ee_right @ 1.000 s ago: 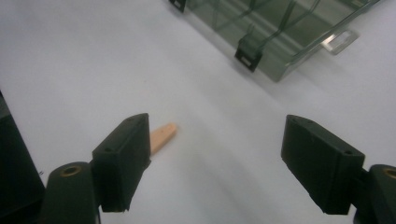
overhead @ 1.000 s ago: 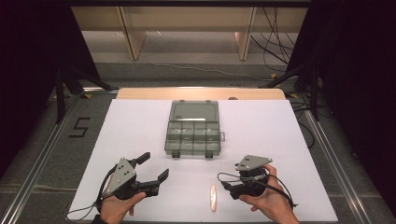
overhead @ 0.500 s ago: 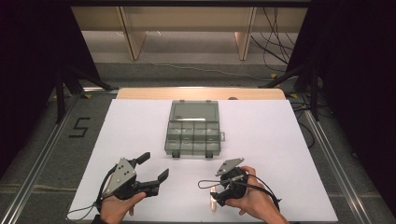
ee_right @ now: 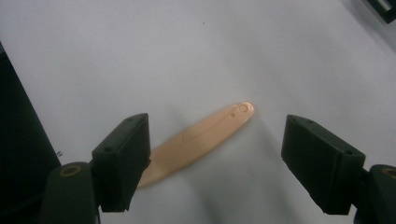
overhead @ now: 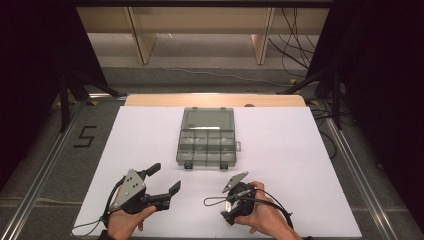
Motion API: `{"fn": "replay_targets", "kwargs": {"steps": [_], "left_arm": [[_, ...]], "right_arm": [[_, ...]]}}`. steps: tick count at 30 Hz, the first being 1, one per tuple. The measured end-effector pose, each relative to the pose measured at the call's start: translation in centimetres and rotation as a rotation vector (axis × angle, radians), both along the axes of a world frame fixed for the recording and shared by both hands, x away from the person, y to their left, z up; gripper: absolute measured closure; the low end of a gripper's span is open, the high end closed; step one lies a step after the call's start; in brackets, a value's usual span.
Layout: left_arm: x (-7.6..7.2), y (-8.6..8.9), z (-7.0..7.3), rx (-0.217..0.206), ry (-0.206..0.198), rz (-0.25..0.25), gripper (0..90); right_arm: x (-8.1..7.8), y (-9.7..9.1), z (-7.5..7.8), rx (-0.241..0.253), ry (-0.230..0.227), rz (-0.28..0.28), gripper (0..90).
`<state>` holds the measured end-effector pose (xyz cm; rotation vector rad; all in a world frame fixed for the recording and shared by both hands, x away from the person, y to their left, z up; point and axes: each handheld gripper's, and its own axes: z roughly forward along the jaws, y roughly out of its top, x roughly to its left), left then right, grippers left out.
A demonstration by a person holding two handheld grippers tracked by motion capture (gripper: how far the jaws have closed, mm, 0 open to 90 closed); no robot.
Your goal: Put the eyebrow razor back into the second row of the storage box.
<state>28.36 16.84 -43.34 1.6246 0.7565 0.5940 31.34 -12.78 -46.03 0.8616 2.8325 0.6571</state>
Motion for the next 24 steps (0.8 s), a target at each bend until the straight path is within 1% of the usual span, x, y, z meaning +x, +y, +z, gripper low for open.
{"fn": "replay_targets", "kwargs": {"steps": [3,4,7,10,11,14,17,18,19,22,23,24], "left_arm": [[0.0,0.0,0.0,-0.001,0.000,-0.001,16.2],[0.0,0.0,0.0,0.004,-0.004,-0.002,16.1],[0.0,0.0,0.0,0.000,0.000,0.000,16.1],[0.0,0.0,0.0,-0.004,0.002,0.000,16.1],[0.0,0.0,0.0,-0.002,0.000,-0.001,16.1],[0.0,0.0,0.0,-0.001,-0.001,-0.001,16.1],[0.0,0.0,0.0,0.000,-0.001,-0.002,16.1],[0.0,0.0,0.0,-0.004,0.002,0.000,16.1],[0.0,0.0,0.0,0.001,-0.001,-0.002,16.2],[0.0,0.0,0.0,-0.001,-0.001,-0.002,16.2],[0.0,0.0,0.0,-0.003,0.001,-0.001,16.1],[0.0,0.0,0.0,0.000,-0.002,-0.003,16.1]], "right_arm": [[0.0,0.3,-0.2,-0.019,0.002,0.008,25.7],[0.0,0.4,-0.2,-0.027,0.004,0.009,25.7],[0.0,0.6,-0.3,-0.035,0.014,0.006,25.9],[0.0,0.8,-0.4,-0.036,0.013,0.009,26.6],[0.0,1.0,-0.6,-0.046,0.020,0.013,27.3],[-0.1,1.1,-0.7,-0.056,0.031,0.013,28.8],[-0.1,1.2,-0.7,-0.066,0.027,0.017,29.5],[-0.1,1.2,-0.7,-0.069,0.024,0.019,30.6],[-0.1,1.2,-0.7,-0.078,0.019,0.027,32.0],[-0.1,1.2,-0.7,-0.083,0.018,0.031,33.4],[-0.2,1.3,-0.6,-0.091,0.015,0.043,36.1],[-0.2,1.3,-0.6,-0.091,0.015,0.043,36.1]]}}
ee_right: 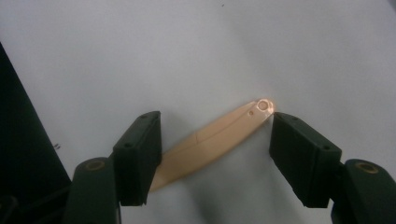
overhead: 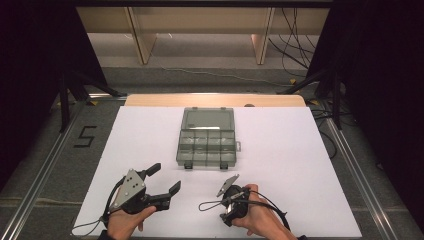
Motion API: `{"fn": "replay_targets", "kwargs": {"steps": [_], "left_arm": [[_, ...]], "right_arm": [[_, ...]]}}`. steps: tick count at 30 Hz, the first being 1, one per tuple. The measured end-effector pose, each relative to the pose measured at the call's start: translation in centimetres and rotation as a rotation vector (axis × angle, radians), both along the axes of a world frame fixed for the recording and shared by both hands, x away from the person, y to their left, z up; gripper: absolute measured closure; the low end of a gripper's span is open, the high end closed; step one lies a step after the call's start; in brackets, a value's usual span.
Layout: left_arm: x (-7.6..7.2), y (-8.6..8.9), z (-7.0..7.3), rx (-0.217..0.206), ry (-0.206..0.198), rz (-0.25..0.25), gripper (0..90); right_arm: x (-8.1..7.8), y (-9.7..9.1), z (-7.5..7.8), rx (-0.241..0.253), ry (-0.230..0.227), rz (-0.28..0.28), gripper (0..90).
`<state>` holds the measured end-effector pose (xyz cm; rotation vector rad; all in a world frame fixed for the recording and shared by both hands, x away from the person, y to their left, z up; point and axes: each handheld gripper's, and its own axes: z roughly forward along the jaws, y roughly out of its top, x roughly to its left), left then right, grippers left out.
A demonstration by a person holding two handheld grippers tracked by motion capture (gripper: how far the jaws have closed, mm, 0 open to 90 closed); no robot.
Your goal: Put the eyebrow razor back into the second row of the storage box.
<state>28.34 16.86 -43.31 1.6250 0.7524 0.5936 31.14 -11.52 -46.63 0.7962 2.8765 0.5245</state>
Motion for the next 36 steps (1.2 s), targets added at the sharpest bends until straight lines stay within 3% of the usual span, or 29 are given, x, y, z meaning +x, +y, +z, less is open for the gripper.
{"fn": "replay_targets", "kwargs": {"steps": [13,15,19,23,36], "left_arm": [[0.0,0.0,0.0,-0.002,0.002,0.000,16.2],[0.0,0.0,0.0,-0.001,0.002,0.001,16.2],[0.0,0.0,0.0,0.000,0.002,-0.001,16.2],[0.0,0.0,0.0,0.002,0.001,-0.001,16.2],[0.0,0.0,0.0,-0.003,0.001,-0.002,16.2]], "right_arm": [[0.2,0.2,0.4,-0.041,0.034,0.082,49.0],[0.6,0.4,0.5,-0.061,0.045,0.109,54.1],[0.9,0.4,0.6,-0.070,0.055,0.119,60.8],[1.6,0.1,0.7,-0.072,0.062,0.120,73.3],[1.6,0.0,1.1,-0.084,0.034,0.145,74.6]]}}
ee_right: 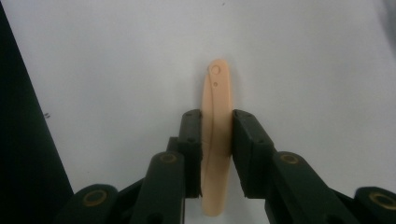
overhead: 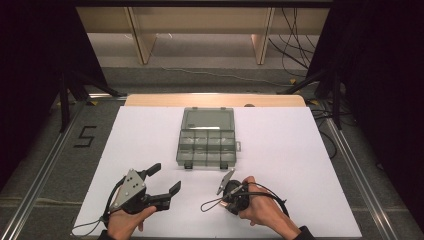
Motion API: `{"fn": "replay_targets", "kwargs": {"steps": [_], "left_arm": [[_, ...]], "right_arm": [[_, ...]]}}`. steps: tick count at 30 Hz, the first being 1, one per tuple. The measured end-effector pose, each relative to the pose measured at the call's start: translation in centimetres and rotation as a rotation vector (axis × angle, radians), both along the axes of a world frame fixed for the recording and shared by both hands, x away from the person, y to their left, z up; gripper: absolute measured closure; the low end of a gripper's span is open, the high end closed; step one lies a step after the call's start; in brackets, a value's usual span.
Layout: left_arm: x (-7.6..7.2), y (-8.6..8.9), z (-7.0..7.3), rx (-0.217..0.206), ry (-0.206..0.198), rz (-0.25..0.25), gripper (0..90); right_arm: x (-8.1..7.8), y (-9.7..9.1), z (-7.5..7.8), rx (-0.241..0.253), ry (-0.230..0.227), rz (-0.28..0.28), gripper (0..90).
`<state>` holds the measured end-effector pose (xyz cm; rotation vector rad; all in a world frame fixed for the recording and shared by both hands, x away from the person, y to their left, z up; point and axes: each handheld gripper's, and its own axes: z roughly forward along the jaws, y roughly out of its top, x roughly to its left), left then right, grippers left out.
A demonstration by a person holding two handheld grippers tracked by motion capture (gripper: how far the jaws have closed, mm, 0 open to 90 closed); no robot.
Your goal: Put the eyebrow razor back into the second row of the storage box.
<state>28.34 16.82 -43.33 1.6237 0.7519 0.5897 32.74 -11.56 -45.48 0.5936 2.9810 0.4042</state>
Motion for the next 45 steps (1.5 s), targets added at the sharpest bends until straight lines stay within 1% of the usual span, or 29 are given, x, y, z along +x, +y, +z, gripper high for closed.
{"fn": "replay_targets", "kwargs": {"steps": [1,2,3,4,5,8,9,11,12,15,19,20,24,28,29,30,31,33,34,35,38,43,44,45], "left_arm": [[0.0,0.0,0.0,0.001,0.001,0.000,16.2],[0.0,0.0,0.0,0.000,0.001,0.001,16.2],[0.0,0.0,0.0,0.000,0.001,0.001,16.2],[0.0,0.0,0.0,-0.001,0.002,0.001,16.2],[0.0,0.0,0.0,-0.002,0.002,0.001,16.2],[0.0,0.0,0.0,-0.002,0.002,0.001,16.2],[0.0,0.0,0.0,-0.002,0.003,0.002,16.2],[0.0,0.0,0.0,-0.001,0.001,0.002,16.2],[0.0,0.0,0.0,0.001,0.001,0.002,16.2],[0.0,0.0,0.0,0.000,0.001,0.003,16.2],[0.0,0.0,0.0,-0.003,0.002,0.005,16.2],[0.0,0.0,0.0,0.000,-0.001,0.004,16.2],[0.1,0.1,0.0,0.004,-0.002,0.004,16.2],[0.1,0.1,0.0,0.004,0.000,0.007,16.2],[0.2,0.1,0.0,-0.002,-0.013,-0.002,16.2],[0.0,0.1,0.0,0.001,0.005,0.010,16.2],[0.1,0.1,0.0,0.001,0.000,0.008,16.2],[0.0,0.1,0.0,-0.005,0.002,0.011,16.2],[0.0,0.1,0.0,-0.012,0.005,0.013,16.2],[0.0,0.1,0.0,-0.011,0.005,0.013,16.2],[0.0,0.1,0.0,-0.004,0.001,0.011,16.2],[0.1,0.1,0.0,0.001,0.000,0.010,16.2],[0.2,0.1,0.0,0.001,-0.013,0.003,16.2],[0.2,0.1,0.0,-0.003,-0.015,0.001,16.2]], "right_arm": [[0.1,-0.1,0.2,0.021,-0.014,-0.001,74.6],[0.1,-0.2,0.5,0.014,-0.013,-0.003,74.7],[0.1,-0.3,0.6,0.037,-0.028,-0.003,74.7],[0.1,-0.4,0.8,0.044,-0.039,-0.010,74.7],[0.2,-0.5,1.1,0.060,-0.043,-0.010,74.8],[0.3,-0.6,1.4,0.069,-0.045,-0.019,74.7],[0.4,-0.8,1.6,0.093,-0.051,-0.014,74.8],[0.4,-0.8,1.7,0.095,-0.055,-0.017,74.8],[0.5,-0.9,2.0,0.105,-0.057,-0.013,74.8],[0.7,-1.1,2.7,0.122,-0.076,-0.032,74.8],[1.0,-1.2,2.9,0.132,-0.084,-0.024,74.8],[1.0,-1.2,3.0,0.130,-0.083,-0.035,74.8],[1.4,-1.1,3.1,0.134,-0.090,-0.034,74.8],[1.9,-1.1,3.6,0.143,-0.116,-0.021,74.8],[2.0,-1.1,3.9,0.144,-0.115,-0.027,74.8],[2.1,-1.0,4.1,0.146,-0.123,-0.035,74.8],[2.3,-1.1,4.3,0.153,-0.128,-0.026,74.8],[2.6,-1.1,4.6,0.161,-0.138,-0.033,74.8],[2.8,-1.1,4.7,0.161,-0.152,-0.034,74.8],[3.1,-1.1,4.9,0.166,-0.153,-0.035,74.8],[3.4,-1.1,5.0,0.170,-0.155,-0.040,74.8],[4.0,-0.9,5.2,0.168,-0.162,-0.032,74.7],[4.2,-0.8,5.3,0.168,-0.163,-0.036,74.8],[4.4,-0.8,5.4,0.170,-0.168,-0.031,74.8]]}}
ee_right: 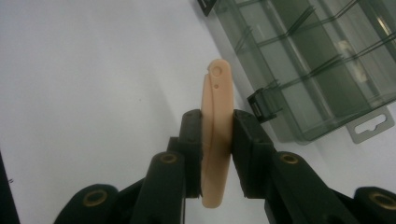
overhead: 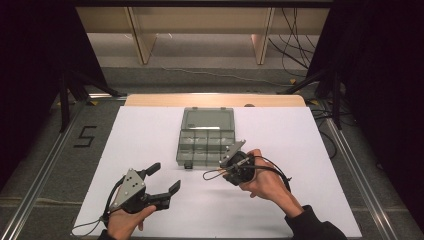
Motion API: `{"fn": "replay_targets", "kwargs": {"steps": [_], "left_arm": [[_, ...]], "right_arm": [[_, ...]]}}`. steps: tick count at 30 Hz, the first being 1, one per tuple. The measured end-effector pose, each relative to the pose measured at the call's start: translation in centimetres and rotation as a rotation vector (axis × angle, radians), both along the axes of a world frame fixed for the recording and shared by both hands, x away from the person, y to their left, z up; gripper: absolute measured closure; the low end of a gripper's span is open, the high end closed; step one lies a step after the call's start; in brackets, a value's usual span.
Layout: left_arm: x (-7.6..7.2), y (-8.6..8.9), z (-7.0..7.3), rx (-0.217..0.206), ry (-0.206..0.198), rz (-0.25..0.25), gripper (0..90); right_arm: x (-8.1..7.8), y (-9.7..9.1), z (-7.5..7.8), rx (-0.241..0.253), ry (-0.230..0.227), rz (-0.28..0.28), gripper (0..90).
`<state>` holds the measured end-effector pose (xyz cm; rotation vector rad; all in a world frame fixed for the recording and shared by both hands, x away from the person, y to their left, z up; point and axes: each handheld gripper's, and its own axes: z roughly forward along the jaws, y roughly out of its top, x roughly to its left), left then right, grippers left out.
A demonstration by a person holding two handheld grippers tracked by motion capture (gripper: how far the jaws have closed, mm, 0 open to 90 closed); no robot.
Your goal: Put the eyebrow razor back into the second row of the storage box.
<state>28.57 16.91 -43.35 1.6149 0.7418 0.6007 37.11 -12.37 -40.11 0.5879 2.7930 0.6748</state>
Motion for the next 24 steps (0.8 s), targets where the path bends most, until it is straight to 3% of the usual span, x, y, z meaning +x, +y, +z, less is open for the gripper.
{"fn": "replay_targets", "kwargs": {"steps": [1,4,5,24], "left_arm": [[-0.2,0.0,0.0,0.002,0.019,0.011,16.2],[0.0,0.0,0.0,0.003,0.001,0.001,16.2],[-0.2,0.0,0.0,0.002,0.017,0.009,16.2],[-0.2,0.0,0.0,-0.001,0.015,0.008,16.2]], "right_arm": [[0.1,0.1,0.1,0.001,-0.002,-0.004,74.8],[0.5,0.2,0.3,0.004,-0.013,-0.002,74.8],[0.7,0.3,0.4,0.007,-0.014,-0.002,74.8],[3.6,1.8,1.7,-0.002,-0.057,-0.002,74.8]]}}
